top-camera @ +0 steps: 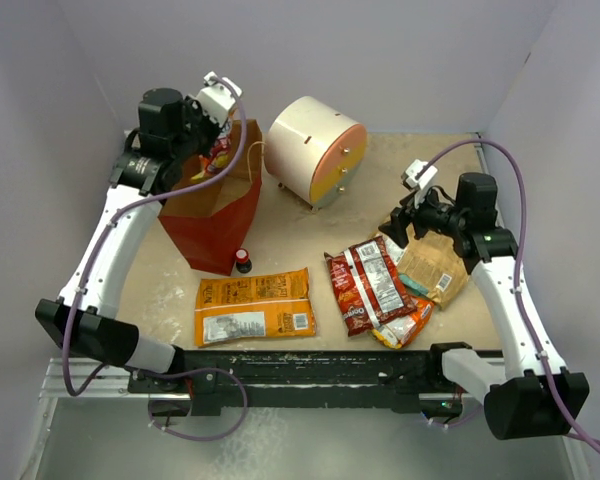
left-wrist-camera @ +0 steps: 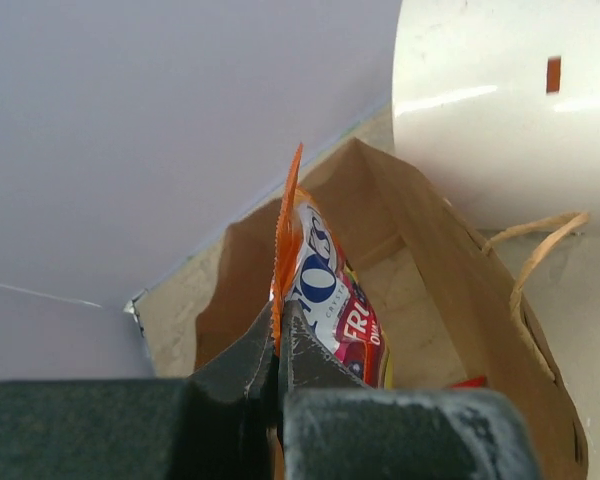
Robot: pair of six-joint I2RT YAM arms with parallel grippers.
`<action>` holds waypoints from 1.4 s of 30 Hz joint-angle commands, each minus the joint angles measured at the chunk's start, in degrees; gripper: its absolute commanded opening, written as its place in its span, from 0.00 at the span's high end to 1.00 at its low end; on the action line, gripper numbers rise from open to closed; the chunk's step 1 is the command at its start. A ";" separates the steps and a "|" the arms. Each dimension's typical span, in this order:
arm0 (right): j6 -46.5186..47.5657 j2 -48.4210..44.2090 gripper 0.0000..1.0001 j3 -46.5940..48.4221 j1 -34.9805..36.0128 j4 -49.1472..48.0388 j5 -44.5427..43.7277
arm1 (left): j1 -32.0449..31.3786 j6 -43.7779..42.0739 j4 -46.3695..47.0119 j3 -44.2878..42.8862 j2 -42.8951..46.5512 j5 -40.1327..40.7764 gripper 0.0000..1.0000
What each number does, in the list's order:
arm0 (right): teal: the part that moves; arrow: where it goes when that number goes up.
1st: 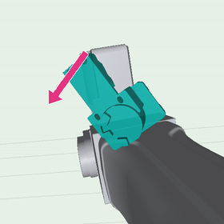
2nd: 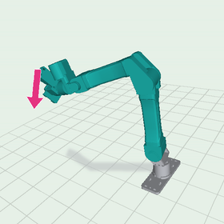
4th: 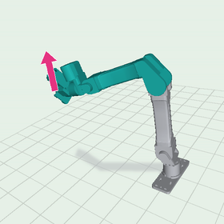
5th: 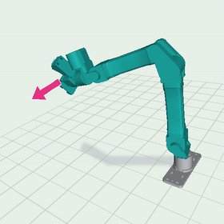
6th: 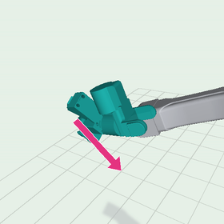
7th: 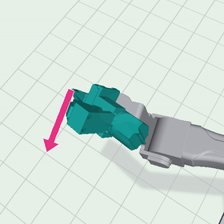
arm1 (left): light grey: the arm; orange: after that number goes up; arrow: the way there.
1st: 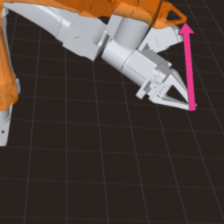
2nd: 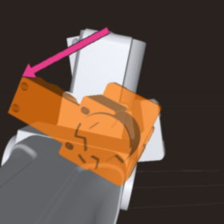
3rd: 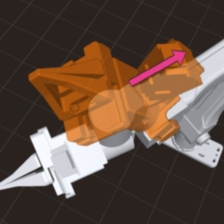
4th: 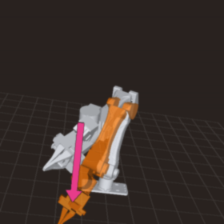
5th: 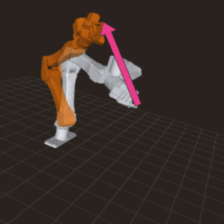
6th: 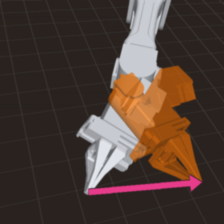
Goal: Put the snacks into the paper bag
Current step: Place the snack in the paper bag.
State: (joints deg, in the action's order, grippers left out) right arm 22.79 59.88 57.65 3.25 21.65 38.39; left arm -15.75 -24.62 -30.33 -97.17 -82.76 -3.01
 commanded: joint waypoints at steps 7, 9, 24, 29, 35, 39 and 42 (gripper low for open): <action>0.47 0.64 0.18 -2.07 -0.26 -3.90 -1.40 | 0.37 -1.98 28.16 18.33 3.08 -3.69 1.00; 0.42 0.89 0.18 -1.99 -0.26 -3.71 -1.34 | 0.35 -1.57 30.14 19.91 2.16 -3.93 1.00; 0.61 2.03 0.17 -2.28 -0.26 -3.60 -1.68 | 0.37 -3.31 43.88 27.63 -3.18 -2.94 1.00; 0.68 2.34 0.17 -2.28 -0.26 -3.55 -1.67 | 0.38 -4.29 43.76 26.95 -5.37 -1.91 1.00; 0.65 2.40 0.17 -2.25 -0.26 -3.54 -1.49 | 0.37 -4.90 43.39 27.88 -6.49 -1.52 0.99; 0.68 2.31 0.17 -2.36 -0.26 -3.54 -1.40 | 0.39 -4.80 42.68 28.29 -7.09 -1.00 0.97; 0.64 2.26 0.17 -2.36 -0.26 -3.54 -1.35 | 0.37 -4.95 42.25 28.23 -7.51 -0.46 0.95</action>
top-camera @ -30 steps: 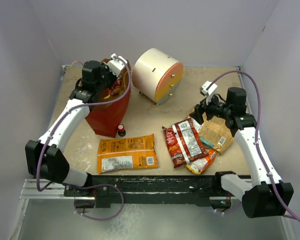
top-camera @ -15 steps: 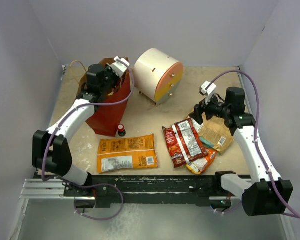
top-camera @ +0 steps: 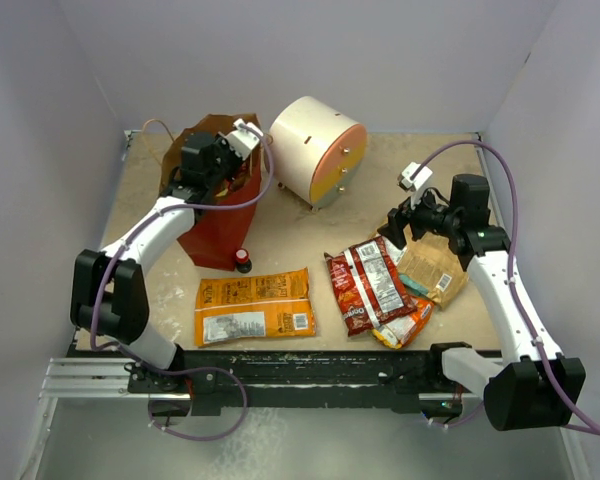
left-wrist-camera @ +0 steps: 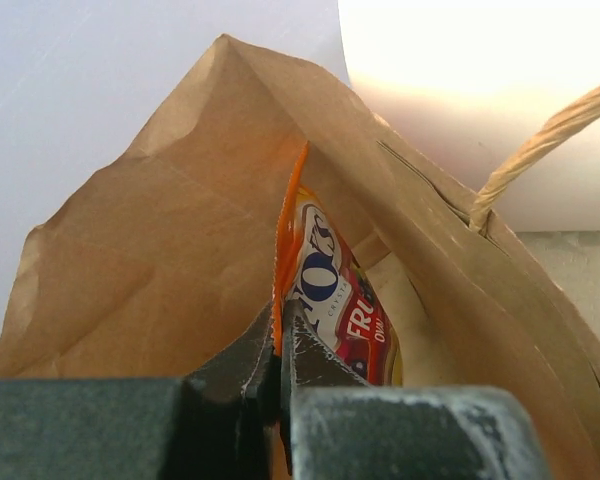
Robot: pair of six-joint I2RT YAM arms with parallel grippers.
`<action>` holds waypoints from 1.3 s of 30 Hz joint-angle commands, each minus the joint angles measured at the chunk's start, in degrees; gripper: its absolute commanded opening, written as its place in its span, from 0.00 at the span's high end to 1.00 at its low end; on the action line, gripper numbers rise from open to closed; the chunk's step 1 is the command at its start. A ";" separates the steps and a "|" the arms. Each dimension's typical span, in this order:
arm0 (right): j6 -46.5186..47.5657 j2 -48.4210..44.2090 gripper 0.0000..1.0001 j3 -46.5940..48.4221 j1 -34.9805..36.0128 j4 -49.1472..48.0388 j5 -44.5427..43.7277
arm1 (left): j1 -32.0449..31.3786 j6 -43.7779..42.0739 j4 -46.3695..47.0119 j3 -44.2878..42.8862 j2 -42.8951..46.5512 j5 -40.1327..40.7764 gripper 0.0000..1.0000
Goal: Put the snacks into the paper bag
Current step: Place the snack in the paper bag.
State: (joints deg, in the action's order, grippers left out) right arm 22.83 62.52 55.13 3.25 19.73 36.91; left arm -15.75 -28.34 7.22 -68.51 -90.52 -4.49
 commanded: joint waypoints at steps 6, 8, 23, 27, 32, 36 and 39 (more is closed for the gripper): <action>1.00 -0.55 0.17 -0.04 -0.26 -1.77 0.10 | 0.38 -1.87 1.20 -2.01 -0.20 1.02 0.82; 0.99 -0.65 0.17 -0.15 -0.21 -1.86 0.14 | 0.37 -2.06 0.09 -2.43 -0.11 0.89 0.79; 4.18 1.39 0.19 2.01 -0.26 3.22 -2.94 | 0.37 -0.65 -8.64 -5.02 6.80 4.72 0.54; 11.27 4.08 0.23 6.24 -0.26 13.08 -2.78 | 0.37 0.10 -10.70 -5.73 9.96 5.48 0.50; 24.00 5.39 0.22 8.09 -0.17 28.21 -7.32 | 0.37 1.00 -15.62 -7.80 13.01 5.61 0.38; 28.98 6.03 0.22 7.59 1.39 35.67 -9.50 | 0.36 1.05 -17.16 -7.31 15.50 4.65 0.24; 28.78 6.84 0.23 5.32 7.49 36.45 -13.65 | 0.38 1.05 -18.24 -7.41 16.67 4.52 0.18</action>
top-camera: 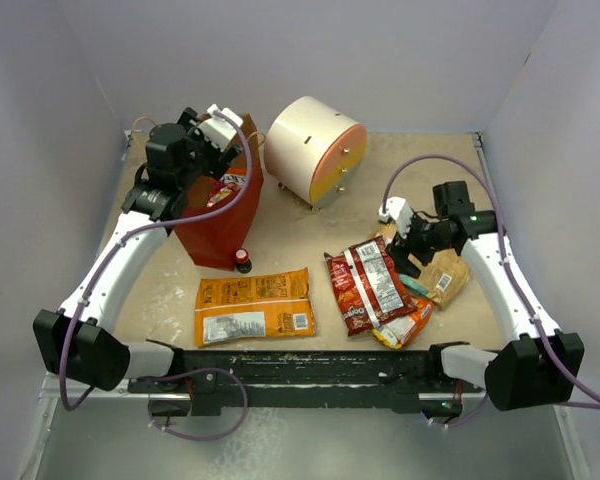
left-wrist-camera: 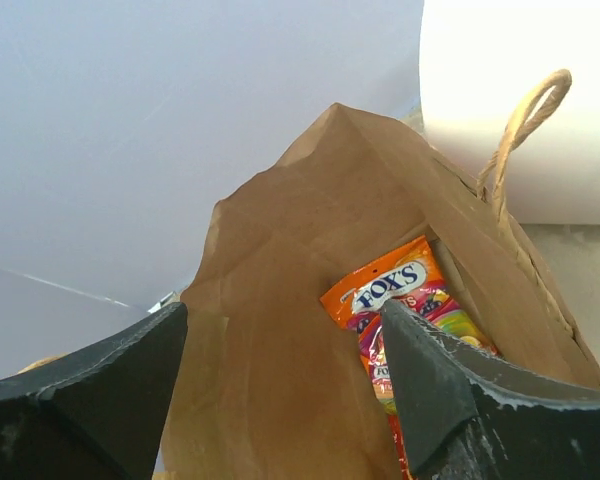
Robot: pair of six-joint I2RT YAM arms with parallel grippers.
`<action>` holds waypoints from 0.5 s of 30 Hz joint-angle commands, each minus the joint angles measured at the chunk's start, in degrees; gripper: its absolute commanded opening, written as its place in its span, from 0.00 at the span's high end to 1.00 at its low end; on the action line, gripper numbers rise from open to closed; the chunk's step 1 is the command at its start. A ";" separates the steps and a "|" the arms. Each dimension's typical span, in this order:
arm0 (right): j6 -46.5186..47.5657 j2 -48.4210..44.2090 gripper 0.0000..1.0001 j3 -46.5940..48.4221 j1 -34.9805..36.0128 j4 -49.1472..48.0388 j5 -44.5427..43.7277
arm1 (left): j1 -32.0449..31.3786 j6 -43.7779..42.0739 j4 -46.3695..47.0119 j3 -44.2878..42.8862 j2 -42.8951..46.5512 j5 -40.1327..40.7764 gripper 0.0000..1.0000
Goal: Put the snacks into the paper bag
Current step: Place the snack in the paper bag.
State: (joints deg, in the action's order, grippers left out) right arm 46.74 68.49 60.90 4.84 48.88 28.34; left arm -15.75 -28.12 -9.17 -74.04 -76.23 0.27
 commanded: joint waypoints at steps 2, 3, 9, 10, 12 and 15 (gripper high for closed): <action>4.42 0.99 0.23 -2.48 8.72 5.76 -8.59 | 0.33 0.87 -2.85 -2.13 2.92 -0.21 0.15; 4.39 1.08 0.23 -2.69 9.78 5.28 -9.75 | 0.36 0.87 -3.26 -2.23 3.11 -0.20 0.14; 3.34 -1.07 0.23 -7.92 16.19 3.81 -12.10 | 0.35 -0.30 -3.74 -1.79 2.95 1.85 0.11; 2.78 -1.60 0.23 -9.11 17.68 2.74 -13.41 | 0.30 -0.35 -3.75 -1.83 2.70 2.07 0.10; 2.19 -2.32 0.23 -11.54 20.73 0.49 -15.74 | 0.35 -0.31 -3.68 -2.06 2.34 2.53 0.10; 1.44 -1.72 0.23 -14.16 23.85 -1.79 -17.83 | 0.36 0.19 -3.61 -2.18 2.03 3.02 0.09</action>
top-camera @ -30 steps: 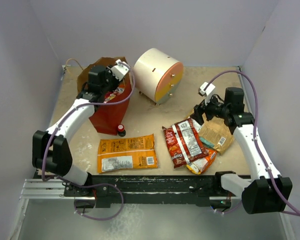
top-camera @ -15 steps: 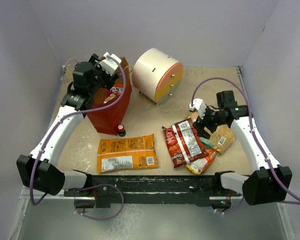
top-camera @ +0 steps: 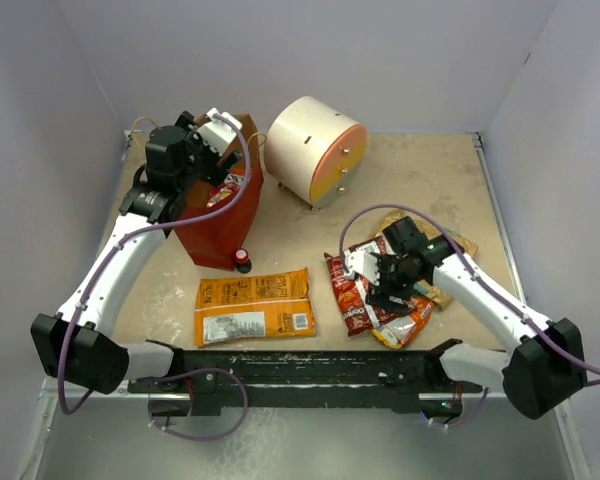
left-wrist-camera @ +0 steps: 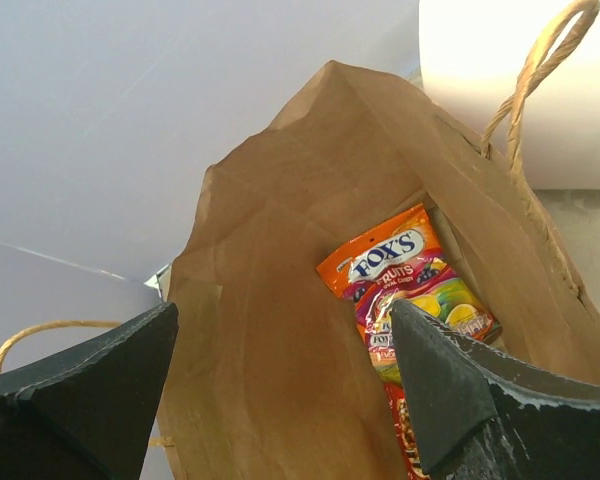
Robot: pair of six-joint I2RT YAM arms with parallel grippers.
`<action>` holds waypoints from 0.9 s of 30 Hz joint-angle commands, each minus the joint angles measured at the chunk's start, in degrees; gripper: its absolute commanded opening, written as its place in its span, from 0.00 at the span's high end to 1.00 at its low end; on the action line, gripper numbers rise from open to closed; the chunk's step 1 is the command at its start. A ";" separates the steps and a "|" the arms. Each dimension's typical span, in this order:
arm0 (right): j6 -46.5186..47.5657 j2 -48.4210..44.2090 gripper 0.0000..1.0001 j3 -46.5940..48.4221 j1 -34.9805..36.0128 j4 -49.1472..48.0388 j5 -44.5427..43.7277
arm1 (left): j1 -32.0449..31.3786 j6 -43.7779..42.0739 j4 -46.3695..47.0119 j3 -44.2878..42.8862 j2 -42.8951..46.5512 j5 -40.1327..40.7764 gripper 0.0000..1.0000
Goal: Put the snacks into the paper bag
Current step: Place the snack in the paper bag.
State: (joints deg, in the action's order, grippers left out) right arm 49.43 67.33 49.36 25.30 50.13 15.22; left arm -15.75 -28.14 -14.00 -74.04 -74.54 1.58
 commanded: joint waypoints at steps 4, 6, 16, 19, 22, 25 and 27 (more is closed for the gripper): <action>-2.08 1.09 0.26 -4.33 5.74 -5.89 -4.95 | 0.36 0.61 1.02 -2.02 0.44 2.25 0.09; -2.70 1.60 0.27 -4.70 6.18 -7.82 -5.67 | 0.35 0.55 0.91 -1.86 0.57 2.73 0.09; -9.22 9.49 0.40 -4.29 6.32 -19.71 -13.06 | 0.37 -0.21 1.01 -1.23 1.94 3.40 0.08; -11.58 12.09 0.44 -1.88 6.33 -22.77 -13.80 | 0.38 -0.42 1.25 -0.64 2.49 3.34 0.07; -13.78 14.93 0.47 0.86 6.32 -25.63 -15.29 | 0.41 -0.50 1.21 -0.12 3.03 3.41 0.07; -15.67 17.68 0.48 3.21 6.26 -28.78 -18.14 | 0.39 -0.66 1.32 0.41 3.65 3.34 0.06; -17.15 19.09 0.48 4.95 6.18 -30.39 -19.94 | 0.33 -0.89 1.33 0.69 3.94 3.48 0.06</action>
State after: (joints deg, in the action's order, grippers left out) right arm 36.45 84.47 50.02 31.57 26.15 0.43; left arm -15.75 -28.27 -14.66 -73.89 -73.14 3.97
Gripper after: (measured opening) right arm 0.524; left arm 0.936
